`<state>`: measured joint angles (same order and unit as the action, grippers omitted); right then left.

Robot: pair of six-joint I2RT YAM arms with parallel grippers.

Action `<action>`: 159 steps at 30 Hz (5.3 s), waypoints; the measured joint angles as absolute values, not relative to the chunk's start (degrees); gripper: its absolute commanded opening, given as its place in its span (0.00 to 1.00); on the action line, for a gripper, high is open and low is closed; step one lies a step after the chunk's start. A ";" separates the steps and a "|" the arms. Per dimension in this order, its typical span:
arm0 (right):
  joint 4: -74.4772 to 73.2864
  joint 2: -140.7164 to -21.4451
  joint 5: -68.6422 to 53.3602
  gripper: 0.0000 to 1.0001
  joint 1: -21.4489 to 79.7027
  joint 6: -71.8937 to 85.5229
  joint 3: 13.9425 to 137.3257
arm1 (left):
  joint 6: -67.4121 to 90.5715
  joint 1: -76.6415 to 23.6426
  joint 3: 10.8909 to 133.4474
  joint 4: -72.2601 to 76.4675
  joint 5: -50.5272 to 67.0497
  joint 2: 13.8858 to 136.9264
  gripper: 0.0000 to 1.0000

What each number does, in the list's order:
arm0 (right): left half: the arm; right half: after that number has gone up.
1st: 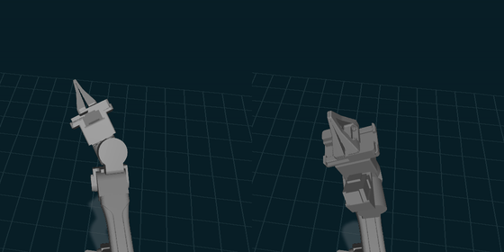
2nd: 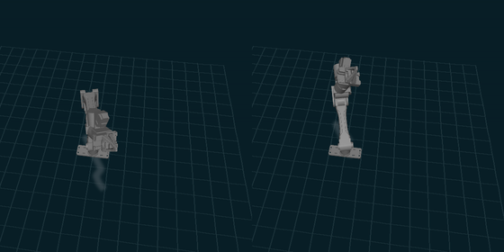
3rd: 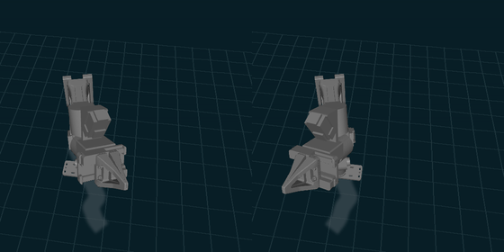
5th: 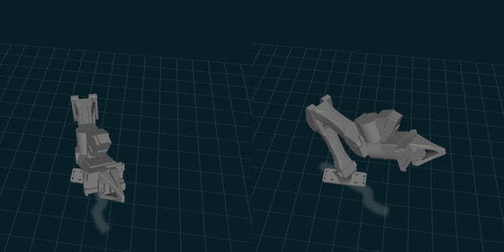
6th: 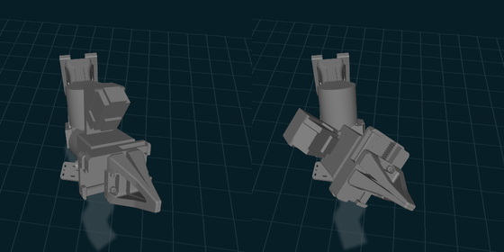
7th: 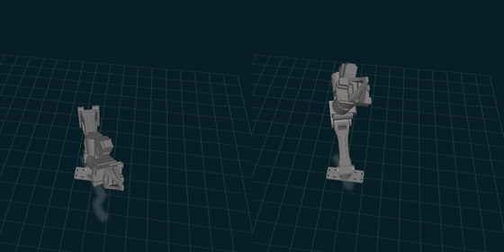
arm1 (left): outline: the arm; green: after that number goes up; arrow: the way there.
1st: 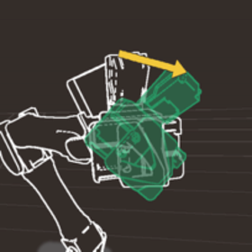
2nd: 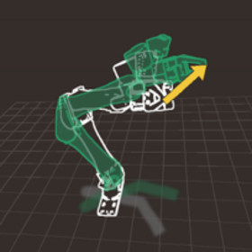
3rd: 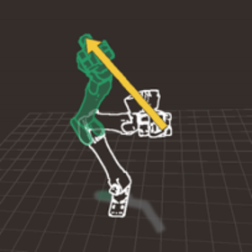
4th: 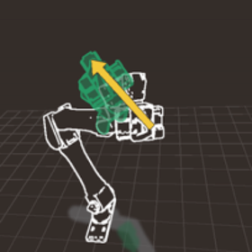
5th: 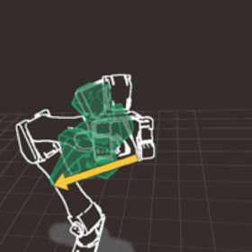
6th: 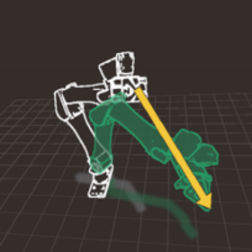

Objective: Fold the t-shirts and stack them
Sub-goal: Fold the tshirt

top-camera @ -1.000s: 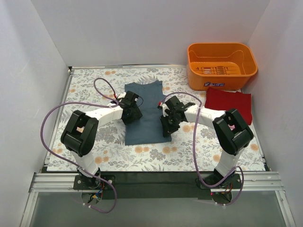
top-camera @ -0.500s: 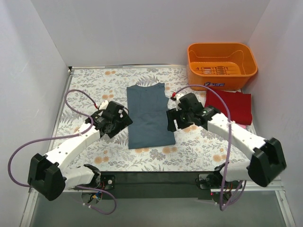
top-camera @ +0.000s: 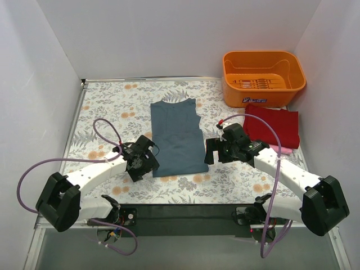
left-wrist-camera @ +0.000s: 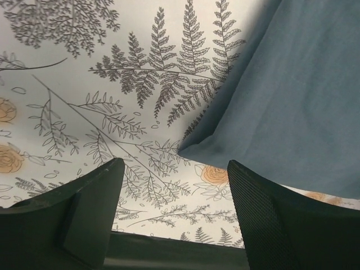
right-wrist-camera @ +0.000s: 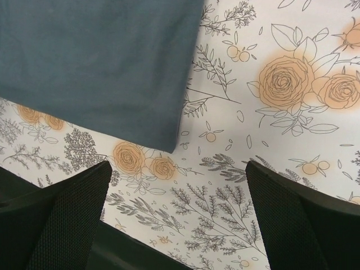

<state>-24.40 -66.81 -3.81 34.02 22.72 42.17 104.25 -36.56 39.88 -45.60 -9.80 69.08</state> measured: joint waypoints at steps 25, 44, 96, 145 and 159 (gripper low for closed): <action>-21.96 -81.10 -6.76 0.50 37.45 27.44 41.47 | 104.64 -39.99 42.19 -42.78 -8.34 81.23 0.38; -22.65 -85.30 -3.09 0.47 39.70 29.80 45.32 | 102.30 -39.94 42.72 -37.32 -3.68 83.35 0.07; -57.39 -71.48 -12.56 0.01 44.42 16.01 58.70 | 90.45 -40.53 45.95 -53.98 20.82 52.10 0.00; -63.72 -105.82 -12.84 0.01 31.97 2.63 102.26 | 95.26 -31.81 55.96 -39.64 -16.47 70.08 0.00; -61.63 -114.28 -15.42 0.01 28.32 2.55 107.11 | 90.32 -27.16 55.92 -30.02 -13.67 78.74 0.00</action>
<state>-61.63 -114.28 -15.42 28.32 2.55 107.11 90.32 -27.16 55.92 -30.02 -13.67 78.74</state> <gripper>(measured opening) 0.013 0.053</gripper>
